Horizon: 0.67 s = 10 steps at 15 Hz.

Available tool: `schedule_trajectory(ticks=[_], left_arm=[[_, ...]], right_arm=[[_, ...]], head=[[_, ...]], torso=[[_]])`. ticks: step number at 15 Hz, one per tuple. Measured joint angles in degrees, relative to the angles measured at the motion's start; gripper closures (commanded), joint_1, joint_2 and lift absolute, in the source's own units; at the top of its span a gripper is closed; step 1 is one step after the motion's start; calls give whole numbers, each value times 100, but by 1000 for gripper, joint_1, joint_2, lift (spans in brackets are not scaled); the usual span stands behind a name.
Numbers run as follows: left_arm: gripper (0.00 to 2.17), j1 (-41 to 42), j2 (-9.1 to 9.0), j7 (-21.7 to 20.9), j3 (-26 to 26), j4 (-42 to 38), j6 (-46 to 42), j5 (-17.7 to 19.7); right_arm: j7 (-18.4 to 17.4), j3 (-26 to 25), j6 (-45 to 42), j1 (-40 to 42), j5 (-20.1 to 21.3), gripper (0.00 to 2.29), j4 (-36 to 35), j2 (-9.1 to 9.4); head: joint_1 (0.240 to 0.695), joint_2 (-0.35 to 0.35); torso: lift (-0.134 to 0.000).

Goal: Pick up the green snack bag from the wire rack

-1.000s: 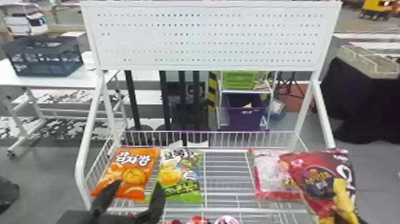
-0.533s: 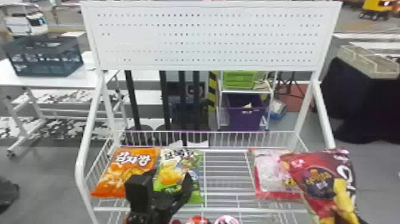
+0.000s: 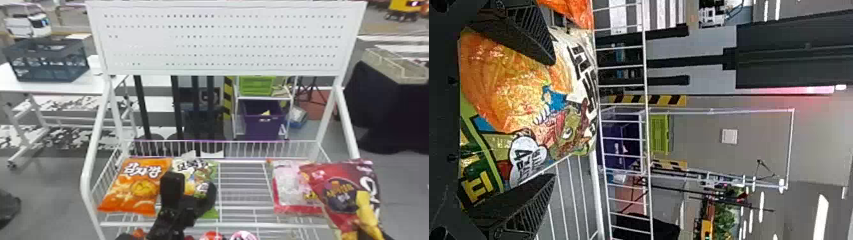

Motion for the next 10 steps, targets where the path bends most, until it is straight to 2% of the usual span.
schedule_trajectory(ticks=[2, 3, 6, 8, 10], left_arm=[[326, -90, 10, -2, -24, 89, 65, 5], [613, -96, 22, -4, -24, 97, 125, 6], [1916, -70, 67, -8, 10, 90, 553, 28], [1976, -58, 77, 8, 56, 21, 1089, 52], [1976, 38, 96, 8, 99, -174, 1263, 64]], right_arm=[[0, -16, 0, 3, -8, 2179, 3, -9], [0, -18, 0, -4, -11, 2179, 9, -17], [0, -13, 0, -50, -32, 2179, 48, -37], [0, -11, 0, -60, -48, 2179, 55, -44], [0, -11, 0, -64, -59, 2179, 55, -48]], head=[[499, 0], [499, 0], [499, 0], [499, 0], [499, 0]], torso=[[0], [0], [0], [0], [0]])
